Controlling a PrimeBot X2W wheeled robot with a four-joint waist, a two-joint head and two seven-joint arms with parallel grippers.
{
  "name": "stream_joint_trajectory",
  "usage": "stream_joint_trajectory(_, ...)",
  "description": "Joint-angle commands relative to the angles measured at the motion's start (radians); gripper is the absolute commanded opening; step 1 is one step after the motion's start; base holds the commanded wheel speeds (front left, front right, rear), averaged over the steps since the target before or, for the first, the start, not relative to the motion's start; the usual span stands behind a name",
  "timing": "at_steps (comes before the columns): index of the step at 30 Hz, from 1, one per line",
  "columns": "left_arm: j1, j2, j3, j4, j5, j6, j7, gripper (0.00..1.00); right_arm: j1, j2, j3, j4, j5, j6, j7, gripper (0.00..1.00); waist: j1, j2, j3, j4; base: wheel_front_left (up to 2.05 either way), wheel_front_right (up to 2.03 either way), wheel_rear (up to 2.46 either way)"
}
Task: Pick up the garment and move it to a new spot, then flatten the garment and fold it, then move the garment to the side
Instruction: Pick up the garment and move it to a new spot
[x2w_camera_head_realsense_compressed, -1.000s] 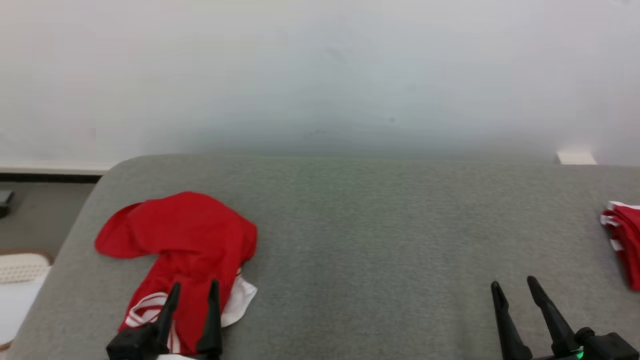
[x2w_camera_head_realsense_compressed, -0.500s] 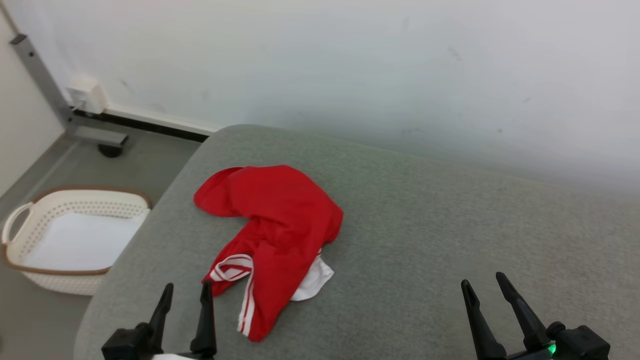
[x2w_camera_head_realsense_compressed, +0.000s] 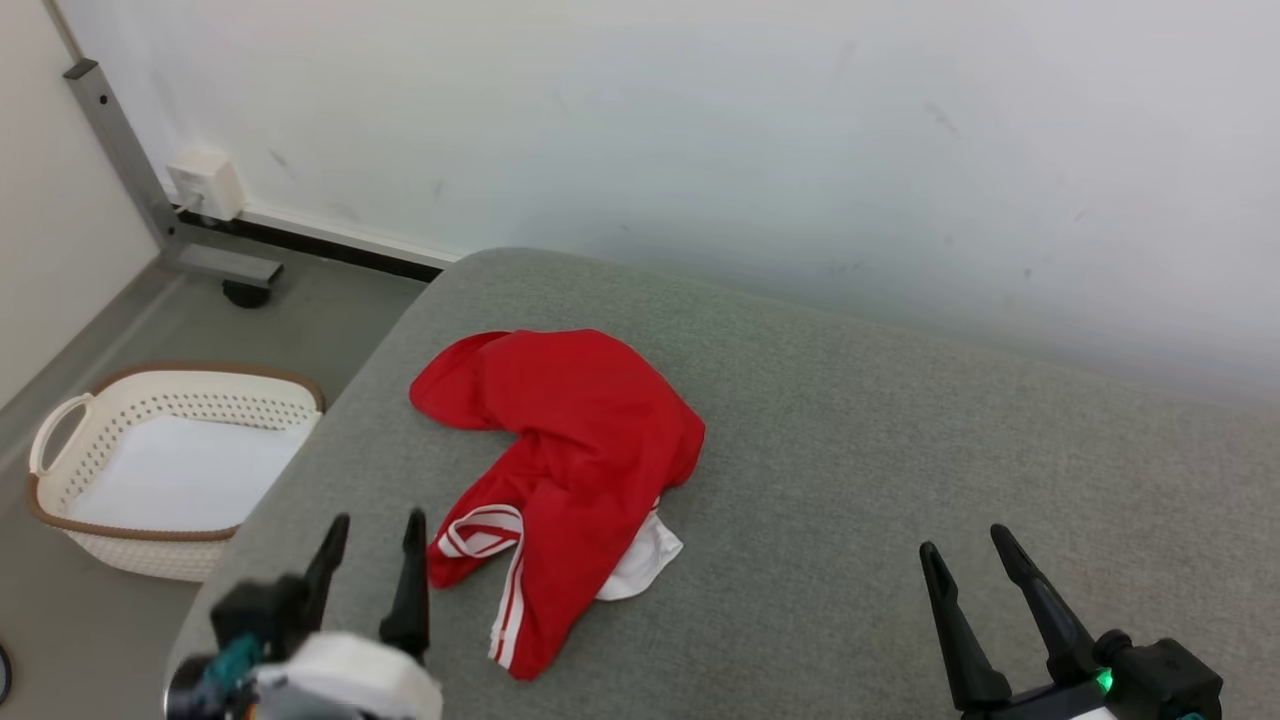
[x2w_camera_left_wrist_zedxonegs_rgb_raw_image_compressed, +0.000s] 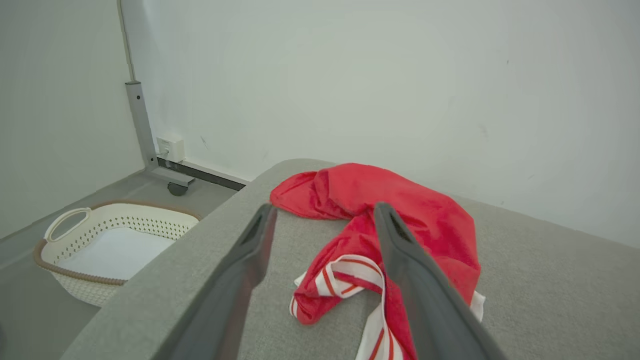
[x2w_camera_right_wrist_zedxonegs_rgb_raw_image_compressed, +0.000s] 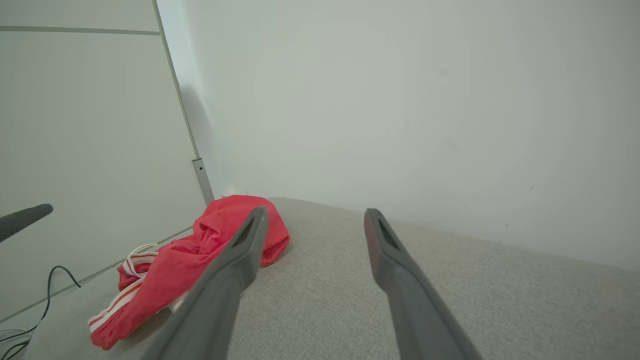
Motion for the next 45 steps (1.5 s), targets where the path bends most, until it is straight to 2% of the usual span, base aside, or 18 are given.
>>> stream_joint_trajectory(1, -0.059, 0.024, -0.01, 0.006, 0.011, -0.007, 0.056, 1.0, -0.006, -0.005, -0.004, -0.014, -0.008, -0.002, 0.001, 1.0, 0.0, 0.0, 0.002, -0.011, 0.0, 0.0, 0.0)
stream_joint_trajectory(4, -0.144, 0.055, -0.017, 0.018, 0.02, -0.009, 0.159, 1.0, -0.015, -0.008, -0.003, -0.022, -0.016, -0.002, 0.001, 1.0, 0.0, 0.0, 0.009, -0.035, 0.0, 0.0, 0.0)
stream_joint_trajectory(5, -0.144, 0.055, -0.017, 0.018, 0.02, -0.009, 0.159, 1.0, -0.015, -0.008, -0.003, -0.022, -0.016, -0.002, 0.001, 1.0, 0.0, 0.0, 0.009, -0.035, 0.0, 0.0, 0.0)
stream_joint_trajectory(6, -0.199, 0.068, -0.018, 0.031, 0.017, -0.011, 0.225, 1.0, -0.024, -0.006, -0.005, -0.03, -0.018, -0.002, 0.001, 1.0, 0.0, 0.0, 0.018, -0.057, 0.0, 0.0, 0.0)
stream_joint_trajectory(7, -0.199, 0.068, -0.018, 0.031, 0.017, -0.011, 0.225, 1.0, -0.024, -0.006, -0.005, -0.03, -0.018, -0.002, 0.001, 1.0, 0.0, 0.0, 0.018, -0.057, 0.0, 0.0, 0.0)
stream_joint_trajectory(13, -0.327, 0.108, -0.009, 0.119, -0.032, -0.037, 0.408, 1.0, -0.048, -0.007, 0.01, -0.042, -0.015, -0.002, 0.001, 1.0, 0.0, 0.0, 0.078, -0.148, 0.0, 0.0, 0.0)
stream_joint_trajectory(16, -0.369, 0.129, -0.008, 0.191, -0.043, -0.046, 0.46, 1.0, -0.058, -0.007, 0.013, -0.042, -0.009, -0.002, 0.001, 1.0, 0.0, 0.0, 0.108, -0.199, 0.0, 0.0, 0.0)
stream_joint_trajectory(22, -0.419, 0.135, -0.01, 0.367, -0.07, -0.049, 0.531, 1.0, -0.087, -0.016, 0.017, -0.04, 0.0, -0.002, 0.001, 1.0, 0.0, 0.0, 0.15, -0.285, 0.0, 0.0, 0.0)
stream_joint_trajectory(31, -0.413, 0.154, -0.031, 0.643, -0.072, -0.043, 0.61, 1.0, -0.105, -0.013, 0.029, -0.027, 0.011, -0.002, 0.001, 1.0, 0.0, 0.0, 0.149, -0.363, 0.0, 0.0, 0.0)
stream_joint_trajectory(32, -0.411, 0.154, -0.032, 0.659, -0.075, -0.046, 0.604, 0.97, -0.101, -0.013, 0.027, -0.026, 0.012, -0.002, 0.001, 1.0, 0.0, 0.0, 0.144, -0.365, 0.0, 0.0, 0.0)
stream_joint_trajectory(33, -0.411, 0.154, -0.032, 0.67, -0.079, -0.047, 0.593, 0.33, -0.097, -0.013, 0.026, -0.024, 0.012, -0.002, 0.001, 1.0, 0.0, 0.0, 0.139, -0.366, 0.0, 0.0, 0.0)
stream_joint_trajectory(34, -0.411, 0.155, -0.032, 0.678, -0.083, -0.052, 0.581, 0.0, -0.092, -0.012, 0.025, -0.021, 0.012, -0.002, 0.001, 1.0, 0.0, 0.0, 0.132, -0.365, 0.0, 0.0, 0.0)
stream_joint_trajectory(39, -0.43, 0.159, -0.044, 0.695, -0.083, -0.07, 0.511, 0.0, -0.074, -0.004, 0.025, -0.009, 0.001, -0.002, 0.001, 1.0, 0.0, 0.0, 0.092, -0.347, 0.0, 0.0, 0.0)
stream_joint_trajectory(45, -0.486, 0.171, -0.085, 0.653, -0.061, -0.085, 0.414, 0.0, -0.058, 0.004, 0.017, -0.006, -0.006, -0.002, 0.001, 1.0, 0.0, 0.0, 0.046, -0.315, 0.0, 0.0, 0.0)
